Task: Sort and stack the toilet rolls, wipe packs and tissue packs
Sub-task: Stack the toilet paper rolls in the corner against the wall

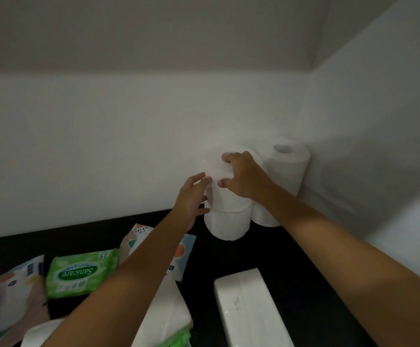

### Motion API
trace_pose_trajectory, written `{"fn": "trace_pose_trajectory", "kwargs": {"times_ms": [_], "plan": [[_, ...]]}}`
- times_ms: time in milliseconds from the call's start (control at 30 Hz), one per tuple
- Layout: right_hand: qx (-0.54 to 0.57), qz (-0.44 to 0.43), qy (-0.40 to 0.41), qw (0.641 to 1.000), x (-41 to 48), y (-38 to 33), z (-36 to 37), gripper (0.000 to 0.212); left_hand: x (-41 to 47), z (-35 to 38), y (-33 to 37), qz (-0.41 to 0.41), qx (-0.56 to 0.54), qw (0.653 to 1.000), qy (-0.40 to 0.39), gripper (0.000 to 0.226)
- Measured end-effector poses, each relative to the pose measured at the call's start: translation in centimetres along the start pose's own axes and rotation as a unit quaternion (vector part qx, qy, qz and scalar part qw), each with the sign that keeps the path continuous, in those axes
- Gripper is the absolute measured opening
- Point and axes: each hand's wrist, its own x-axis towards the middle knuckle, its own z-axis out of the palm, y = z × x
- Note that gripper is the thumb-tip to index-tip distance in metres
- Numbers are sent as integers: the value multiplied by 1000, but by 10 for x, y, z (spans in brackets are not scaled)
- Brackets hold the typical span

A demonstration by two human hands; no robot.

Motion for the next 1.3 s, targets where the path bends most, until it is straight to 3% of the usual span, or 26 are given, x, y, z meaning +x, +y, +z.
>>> {"fn": "trace_pose_trajectory", "kwargs": {"times_ms": [233, 300, 367, 433, 533, 667, 767, 933, 1033, 1300], "plan": [[-4, -25, 23, 999, -1, 13, 10, 70, -1, 4, 0, 5, -12, 1000, 1, 44], [52, -27, 49, 997, -3, 14, 11, 69, -2, 4, -1, 7, -19, 1000, -8, 50], [163, -4, 129, 978, -8, 13, 6, 61, -5, 5, -2, 11, -25, 999, -17, 55], [258, 32, 259, 930, -15, 17, -5, 47, -7, 6, -3, 16, -16, 1000, -20, 63], [286, 85, 396, 868, -20, 42, -18, 46, -10, 11, -9, 12, 7, 999, -33, 80], [370, 227, 341, 834, -14, 79, -25, 76, -16, 29, -24, 23, 59, 997, -45, 115], [444, 231, 291, 815, -9, 106, -20, 57, -16, 50, -35, 66, 88, 994, -20, 141], [525, 232, 202, 794, -2, 166, 24, 64, 3, 58, -41, 91, 67, 993, 45, 103], [549, 224, 195, 781, -1, 182, 37, 77, 12, 54, -37, 87, 45, 994, 49, 105], [535, 244, 215, 780, -12, 155, 26, 76, 18, 53, -34, 103, 6, 993, 66, 85]]}}
